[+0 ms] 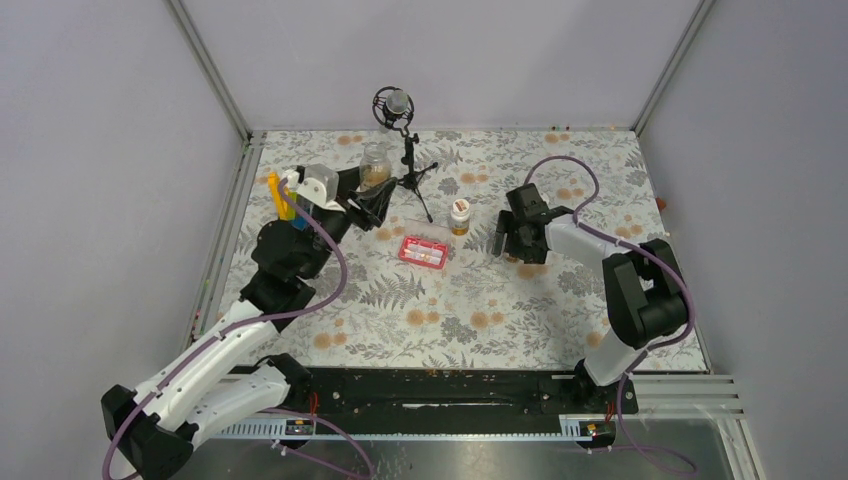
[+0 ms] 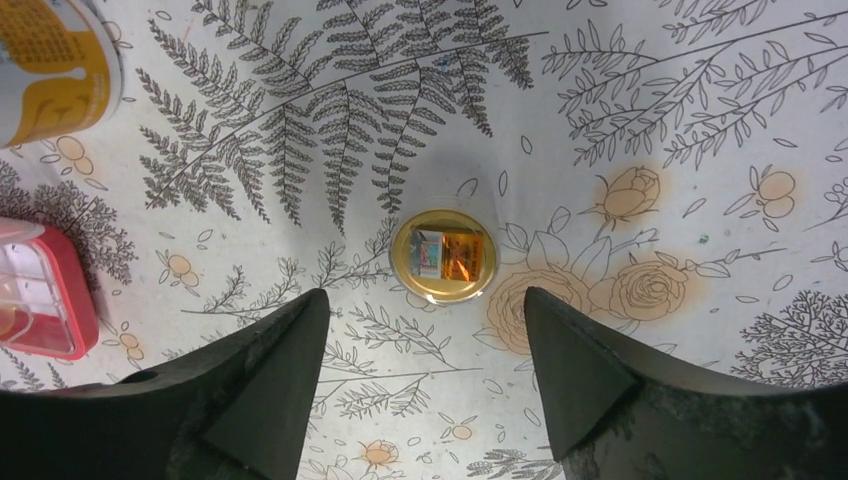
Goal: Sort the pills into containers
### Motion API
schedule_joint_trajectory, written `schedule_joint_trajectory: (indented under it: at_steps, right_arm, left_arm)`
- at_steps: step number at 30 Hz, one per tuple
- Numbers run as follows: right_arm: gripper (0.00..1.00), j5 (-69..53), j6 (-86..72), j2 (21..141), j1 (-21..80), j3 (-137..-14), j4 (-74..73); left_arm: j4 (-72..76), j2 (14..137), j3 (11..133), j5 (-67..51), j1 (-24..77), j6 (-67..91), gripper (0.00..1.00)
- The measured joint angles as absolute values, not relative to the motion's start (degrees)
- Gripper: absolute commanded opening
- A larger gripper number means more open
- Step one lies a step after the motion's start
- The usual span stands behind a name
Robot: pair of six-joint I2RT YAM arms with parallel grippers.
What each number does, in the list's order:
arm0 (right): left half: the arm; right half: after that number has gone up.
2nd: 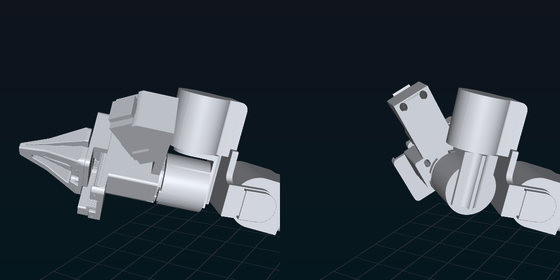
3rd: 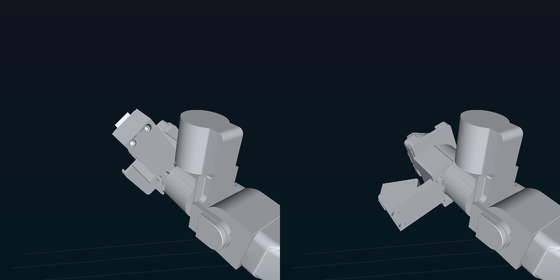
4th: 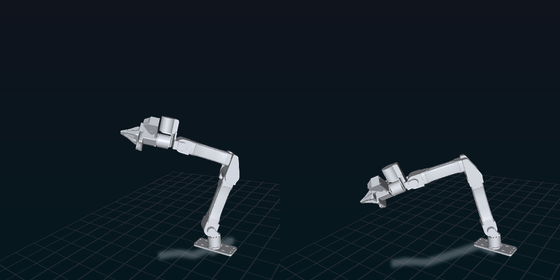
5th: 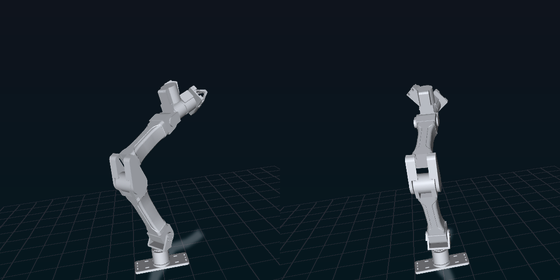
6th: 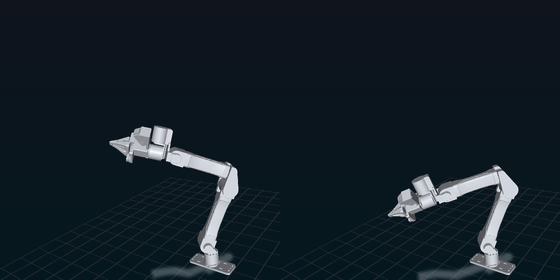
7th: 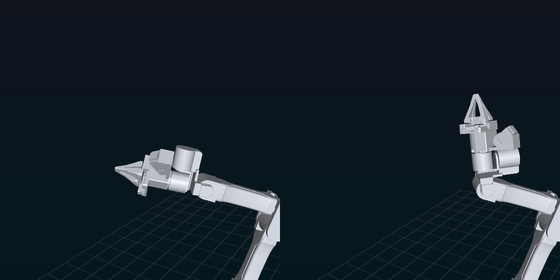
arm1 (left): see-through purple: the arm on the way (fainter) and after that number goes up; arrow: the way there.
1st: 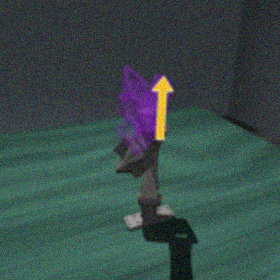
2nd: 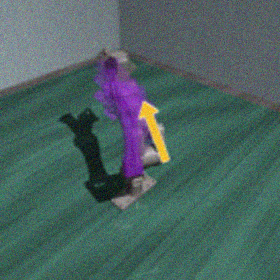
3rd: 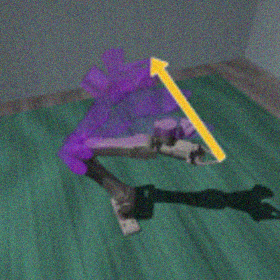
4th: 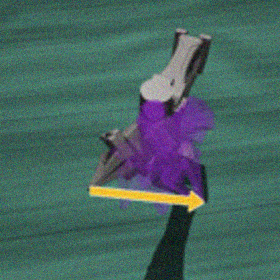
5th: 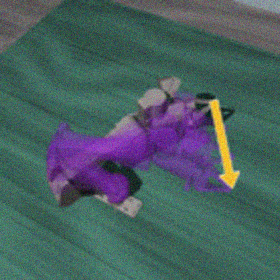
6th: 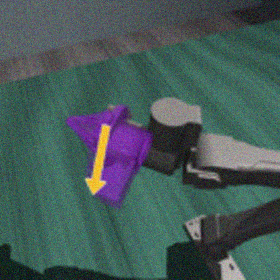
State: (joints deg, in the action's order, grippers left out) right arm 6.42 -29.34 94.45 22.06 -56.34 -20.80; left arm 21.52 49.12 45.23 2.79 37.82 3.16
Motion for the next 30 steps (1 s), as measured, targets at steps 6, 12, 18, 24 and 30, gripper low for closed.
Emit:
schedule_joint_trajectory:
  at_steps: [6,12,18,24,30]
  right_arm:
    - [0.72,6.6,-28.2,97.8,22.1,-59.3,-22.1]
    - [0.7,7.6,-26.8,99.5,22.1,-61.4,-22.6]
    - [0.67,9.2,-26.0,101.9,22.1,-62.9,-24.1]
    - [0.47,9.8,-25.5,103.3,22.1,-63.2,-25.2]
    - [0.38,9.8,-25.6,103.3,22.1,-63.2,-25.3]
  left_arm:
    - [26.0,50.5,45.2,2.5,37.8,6.4,0.0]
    - [26.6,53.5,45.2,-0.3,37.8,9.1,0.0]
    - [26.6,55.7,45.2,-3.9,37.8,11.7,0.0]
    - [26.6,57.3,45.2,-6.1,37.8,13.6,0.0]
    - [26.7,58.5,45.2,-7.0,37.8,14.2,0.0]
